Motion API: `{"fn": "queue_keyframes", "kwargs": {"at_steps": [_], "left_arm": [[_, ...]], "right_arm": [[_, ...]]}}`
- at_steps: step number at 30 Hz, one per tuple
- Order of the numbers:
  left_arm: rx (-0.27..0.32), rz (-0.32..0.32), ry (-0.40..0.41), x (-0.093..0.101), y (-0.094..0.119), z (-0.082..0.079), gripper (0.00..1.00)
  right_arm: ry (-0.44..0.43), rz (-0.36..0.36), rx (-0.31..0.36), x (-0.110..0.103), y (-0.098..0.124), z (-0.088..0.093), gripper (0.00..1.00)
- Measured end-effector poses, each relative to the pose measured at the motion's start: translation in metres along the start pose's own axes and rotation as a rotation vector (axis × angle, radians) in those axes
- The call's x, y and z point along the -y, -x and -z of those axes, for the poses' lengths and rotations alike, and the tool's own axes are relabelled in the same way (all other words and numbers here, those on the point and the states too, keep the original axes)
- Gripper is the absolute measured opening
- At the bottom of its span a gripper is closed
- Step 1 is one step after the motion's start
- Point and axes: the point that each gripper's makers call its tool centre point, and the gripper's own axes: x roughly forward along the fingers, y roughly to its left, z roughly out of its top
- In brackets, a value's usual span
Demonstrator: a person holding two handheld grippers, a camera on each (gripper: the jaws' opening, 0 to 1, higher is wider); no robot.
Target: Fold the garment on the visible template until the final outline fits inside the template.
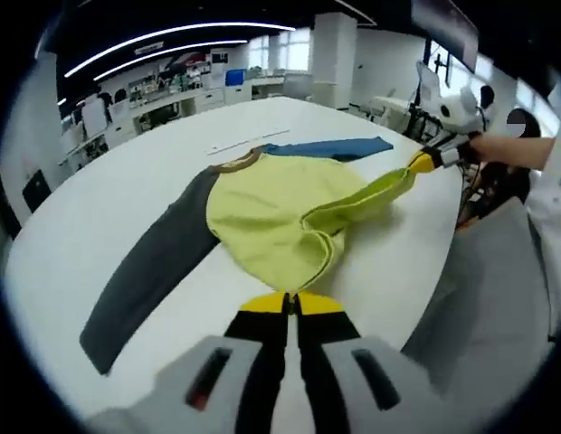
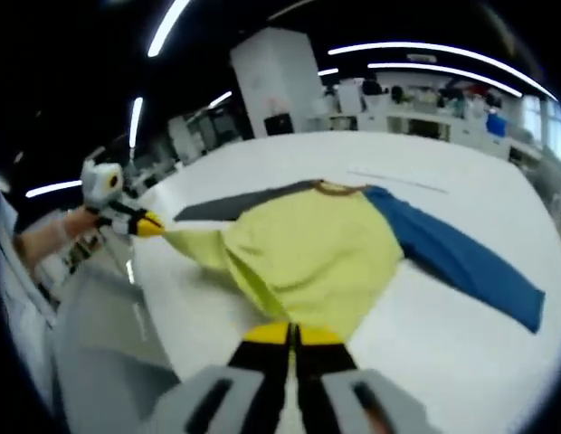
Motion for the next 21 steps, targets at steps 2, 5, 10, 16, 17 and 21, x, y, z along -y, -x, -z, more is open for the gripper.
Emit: {"fn": "queue_keyframes", "kwargs": {"at_steps": [2, 5, 10, 16, 17, 21], "left_arm": [[-0.014, -0.003, -0.041, -0.001, 0.003, 0.003, 0.0], [-0.063, -0.004, -0.127, -0.002, 0.008, 0.011, 0.0], [-0.168, 0.002, -0.208, 0.001, 0.01, 0.039, 0.0], [-0.263, 0.041, -0.233, 0.007, -0.003, 0.072, 0.0], [-0.284, 0.036, -0.258, 0.005, -0.004, 0.078, 0.0], [-0.312, 0.068, -0.244, 0.015, -0.012, 0.086, 0.0]], "right_arm": [[0.014, -0.002, -0.01, 0.0, 0.004, 0.005, 0.0], [0.047, -0.003, -0.047, 0.002, 0.008, 0.015, 0.0], [0.075, -0.02, -0.1, 0.004, 0.012, 0.037, 0.0], [0.126, -0.037, -0.149, 0.005, 0.01, 0.061, 0.0], [0.133, -0.026, -0.165, 0.009, 0.009, 0.067, 0.0], [0.141, -0.022, -0.19, 0.009, 0.009, 0.075, 0.0]]}}
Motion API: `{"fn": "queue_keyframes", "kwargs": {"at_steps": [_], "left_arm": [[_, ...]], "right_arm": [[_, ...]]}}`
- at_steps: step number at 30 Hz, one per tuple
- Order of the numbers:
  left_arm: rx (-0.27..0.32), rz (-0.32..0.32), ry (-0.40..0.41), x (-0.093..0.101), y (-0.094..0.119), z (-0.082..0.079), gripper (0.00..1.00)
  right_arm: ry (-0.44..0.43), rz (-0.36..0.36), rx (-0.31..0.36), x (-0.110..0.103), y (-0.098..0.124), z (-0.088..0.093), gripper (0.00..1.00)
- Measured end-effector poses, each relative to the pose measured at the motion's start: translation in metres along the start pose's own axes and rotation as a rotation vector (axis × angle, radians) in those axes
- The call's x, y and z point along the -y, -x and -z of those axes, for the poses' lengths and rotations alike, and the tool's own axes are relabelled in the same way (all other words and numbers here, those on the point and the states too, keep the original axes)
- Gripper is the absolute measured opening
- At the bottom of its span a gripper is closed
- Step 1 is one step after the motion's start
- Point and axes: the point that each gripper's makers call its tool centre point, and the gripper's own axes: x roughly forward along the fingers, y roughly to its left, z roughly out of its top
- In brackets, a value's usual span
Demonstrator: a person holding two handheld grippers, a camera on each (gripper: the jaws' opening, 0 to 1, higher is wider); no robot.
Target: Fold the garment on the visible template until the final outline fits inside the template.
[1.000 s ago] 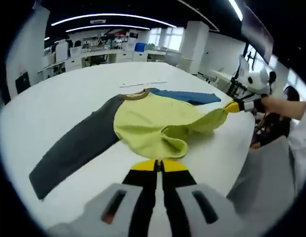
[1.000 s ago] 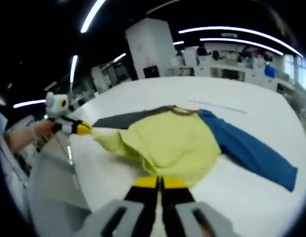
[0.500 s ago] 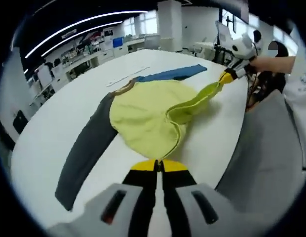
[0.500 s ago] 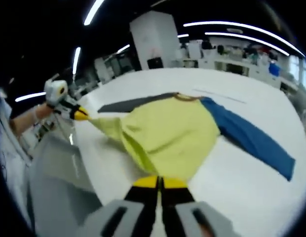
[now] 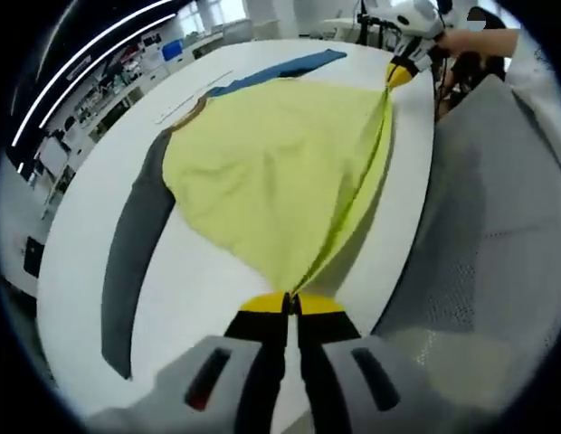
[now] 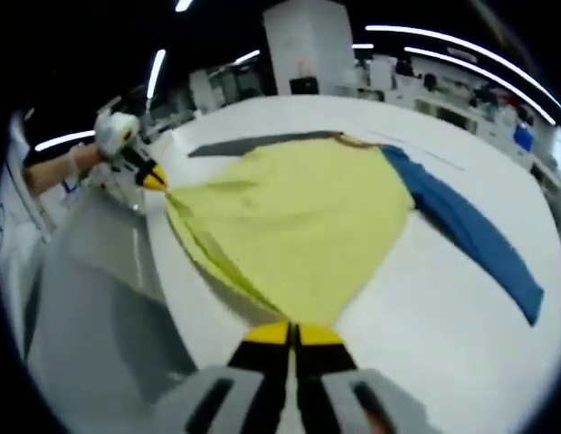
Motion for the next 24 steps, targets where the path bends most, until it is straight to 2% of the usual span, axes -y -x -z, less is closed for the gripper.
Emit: {"fn": "queue_keyframes", "kwargs": {"at_steps": [1, 2, 5, 11, 16, 21, 24], "left_arm": [[-0.022, 0.009, -0.012, 0.005, -0.001, 0.0, 0.0], [-0.055, 0.017, -0.072, 0.008, -0.003, 0.005, 0.0], [-0.091, 0.027, -0.168, 0.015, -0.01, 0.01, 0.0], [-0.135, 0.024, -0.209, 0.022, -0.019, 0.018, 0.0], [-0.139, 0.017, -0.216, 0.019, -0.02, 0.022, 0.0], [-0.132, 0.009, -0.185, 0.02, -0.019, 0.022, 0.0], [-0.128, 0.004, -0.192, 0.021, -0.019, 0.022, 0.0]], "right_arm": [[0.008, 0.003, -0.009, 0.0, 0.0, 0.003, 0.0], [0.015, 0.002, -0.014, -0.001, 0.0, 0.004, 0.0], [0.044, 0.0, -0.032, -0.001, 0.0, 0.008, 0.0], [0.125, 0.004, -0.068, 0.0, -0.005, 0.021, 0.0], [0.179, 0.003, -0.09, -0.004, -0.005, 0.026, 0.0], [0.176, 0.0, -0.101, -0.002, -0.009, 0.033, 0.0], [0.208, 0.003, -0.11, -0.003, -0.011, 0.036, 0.0]]}}
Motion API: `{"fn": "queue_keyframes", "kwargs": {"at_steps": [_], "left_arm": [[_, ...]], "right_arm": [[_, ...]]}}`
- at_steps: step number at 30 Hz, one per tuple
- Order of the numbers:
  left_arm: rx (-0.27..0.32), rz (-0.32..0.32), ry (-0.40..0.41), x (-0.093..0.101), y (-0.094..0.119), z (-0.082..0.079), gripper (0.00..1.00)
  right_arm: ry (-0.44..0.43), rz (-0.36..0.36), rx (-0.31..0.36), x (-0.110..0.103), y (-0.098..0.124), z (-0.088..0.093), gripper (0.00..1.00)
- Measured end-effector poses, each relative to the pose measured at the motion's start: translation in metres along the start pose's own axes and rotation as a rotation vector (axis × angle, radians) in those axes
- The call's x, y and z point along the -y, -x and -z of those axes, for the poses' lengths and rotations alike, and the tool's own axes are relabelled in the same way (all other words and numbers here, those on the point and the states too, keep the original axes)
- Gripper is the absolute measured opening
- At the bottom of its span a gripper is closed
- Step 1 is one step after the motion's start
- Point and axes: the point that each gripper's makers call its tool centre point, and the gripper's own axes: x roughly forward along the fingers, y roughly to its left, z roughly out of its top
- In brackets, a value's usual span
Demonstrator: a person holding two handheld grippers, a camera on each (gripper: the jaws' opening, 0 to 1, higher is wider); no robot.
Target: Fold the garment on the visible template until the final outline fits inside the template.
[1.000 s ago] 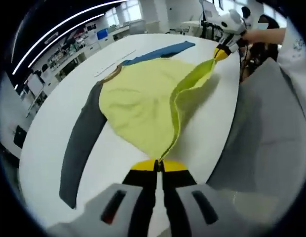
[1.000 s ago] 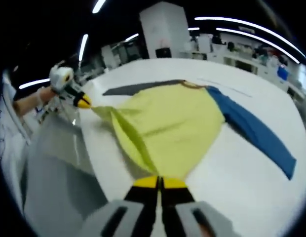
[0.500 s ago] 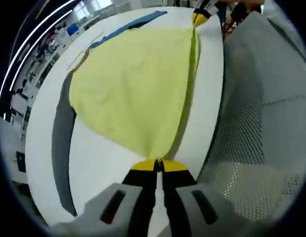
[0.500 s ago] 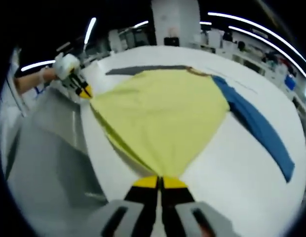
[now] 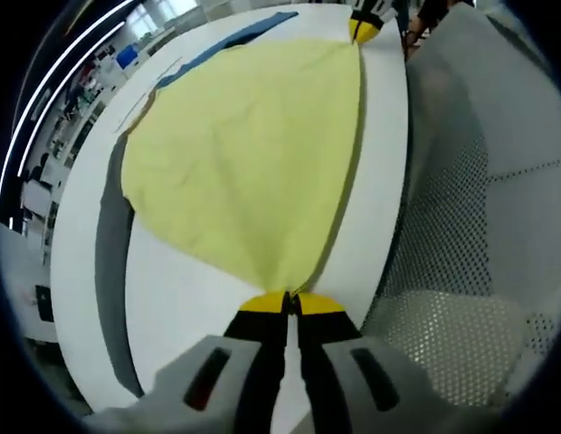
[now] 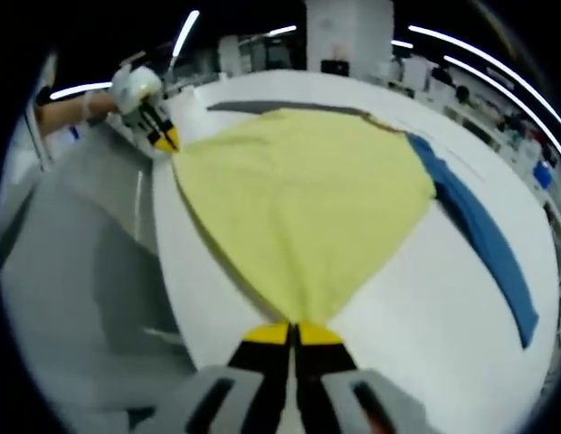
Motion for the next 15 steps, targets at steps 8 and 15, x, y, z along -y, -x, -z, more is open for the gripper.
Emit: {"fn": "queue_keyframes", "kwargs": {"at_steps": [8, 15], "left_arm": [[0.006, -0.013, 0.012, 0.0014, 0.0003, -0.0001, 0.0], [0.025, -0.006, 0.031, 0.0026, 0.0014, -0.0002, 0.04]], "right_arm": [[-0.003, -0.005, 0.015, -0.0014, 0.0014, -0.0021, 0.0], [0.017, -0.019, 0.017, -0.0007, 0.0008, -0.0006, 0.0]]}}
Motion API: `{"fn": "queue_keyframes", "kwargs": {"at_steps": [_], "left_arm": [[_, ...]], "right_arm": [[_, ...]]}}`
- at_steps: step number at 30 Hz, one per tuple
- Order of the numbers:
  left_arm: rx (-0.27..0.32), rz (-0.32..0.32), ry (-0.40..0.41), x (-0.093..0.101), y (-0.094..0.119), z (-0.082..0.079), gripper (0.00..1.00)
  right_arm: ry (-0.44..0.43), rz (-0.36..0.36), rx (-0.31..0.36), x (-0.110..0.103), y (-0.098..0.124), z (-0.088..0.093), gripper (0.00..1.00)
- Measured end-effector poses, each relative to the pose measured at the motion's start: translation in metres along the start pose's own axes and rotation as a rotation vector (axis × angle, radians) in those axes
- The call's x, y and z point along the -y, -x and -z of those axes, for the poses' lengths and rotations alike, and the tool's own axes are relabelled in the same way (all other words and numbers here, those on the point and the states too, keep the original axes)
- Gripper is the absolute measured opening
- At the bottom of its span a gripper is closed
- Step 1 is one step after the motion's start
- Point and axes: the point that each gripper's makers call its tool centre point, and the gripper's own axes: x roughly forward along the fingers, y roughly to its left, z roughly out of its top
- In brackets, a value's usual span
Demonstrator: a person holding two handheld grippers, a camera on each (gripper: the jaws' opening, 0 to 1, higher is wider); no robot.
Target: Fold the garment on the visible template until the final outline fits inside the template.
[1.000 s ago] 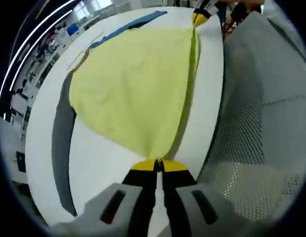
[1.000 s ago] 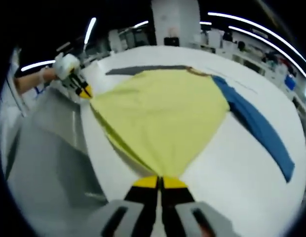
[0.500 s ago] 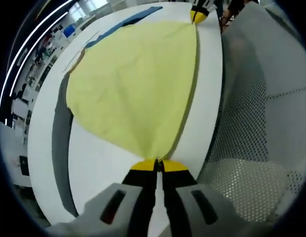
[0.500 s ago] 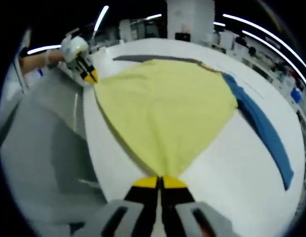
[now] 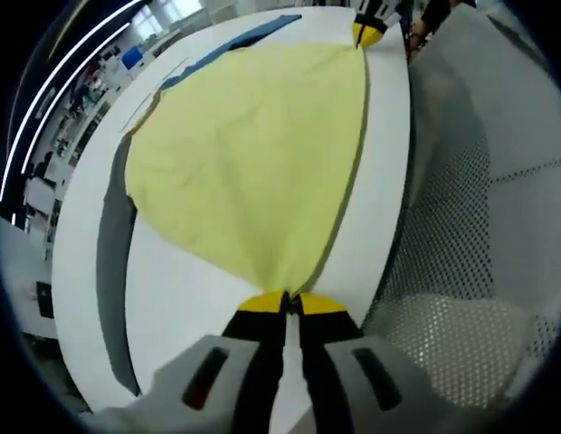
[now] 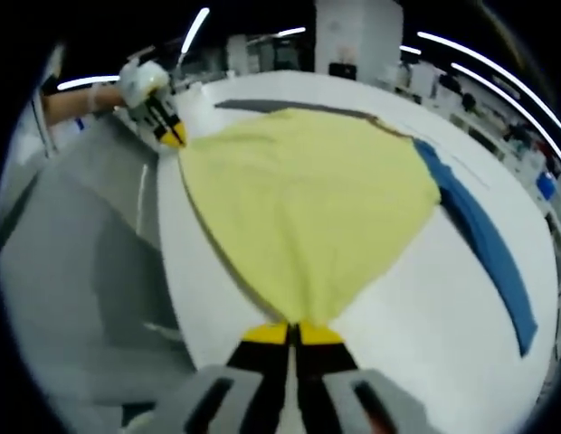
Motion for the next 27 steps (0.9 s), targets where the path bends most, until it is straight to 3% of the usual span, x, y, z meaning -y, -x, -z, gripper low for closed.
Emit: {"fn": "queue_keyframes", "kwargs": {"at_steps": [3, 5, 6, 8, 10, 12, 13, 15, 17, 19, 20, 24, 27], "left_arm": [[0.017, 0.0, 0.055, -0.001, 0.002, 0.002, 0.11], [0.037, -0.022, 0.071, -0.005, 0.005, 0.001, 0.29], [0.084, -0.026, 0.085, -0.006, 0.008, -0.005, 0.48], [0.178, -0.035, 0.152, -0.01, 0.011, -0.015, 0.7], [0.256, -0.051, 0.257, -0.018, 0.018, -0.023, 0.77], [0.37, -0.059, 0.372, -0.027, 0.03, -0.039, 0.81], [0.438, -0.071, 0.415, -0.034, 0.035, -0.046, 0.86], [0.52, -0.083, 0.494, -0.046, 0.044, -0.053, 0.97], [0.624, -0.072, 0.532, -0.053, 0.056, -0.066, 0.98], [0.705, -0.072, 0.604, -0.06, 0.066, -0.077, 0.99], [0.711, -0.065, 0.619, -0.061, 0.068, -0.078, 0.99], [0.715, -0.094, 0.604, -0.069, 0.072, -0.077, 0.99], [0.735, -0.098, 0.606, -0.074, 0.074, -0.079, 0.99]], "right_arm": [[-0.056, -0.066, 0.041, -0.009, 0.001, -0.002, 0.12], [-0.092, -0.078, 0.064, -0.013, 0.005, -0.007, 0.28], [-0.086, -0.072, 0.081, -0.011, 0.007, -0.009, 0.36], [-0.109, -0.061, 0.11, -0.008, 0.01, -0.014, 0.56], [-0.167, -0.049, 0.167, -0.003, 0.014, -0.024, 0.66], [-0.242, -0.023, 0.212, 0.006, 0.019, -0.032, 0.74], [-0.267, -0.015, 0.235, 0.01, 0.021, -0.035, 0.8], [-0.324, 0.016, 0.292, 0.023, 0.025, -0.044, 0.86], [-0.37, 0.05, 0.323, 0.038, 0.029, -0.046, 0.93], [-0.352, 0.096, 0.317, 0.051, 0.03, -0.042, 0.99], [-0.362, 0.112, 0.284, 0.055, 0.03, -0.035, 0.99], [-0.381, 0.15, 0.3, 0.084, 0.035, -0.029, 0.99], [-0.455, 0.204, 0.336, 0.108, 0.042, -0.027, 0.99]]}}
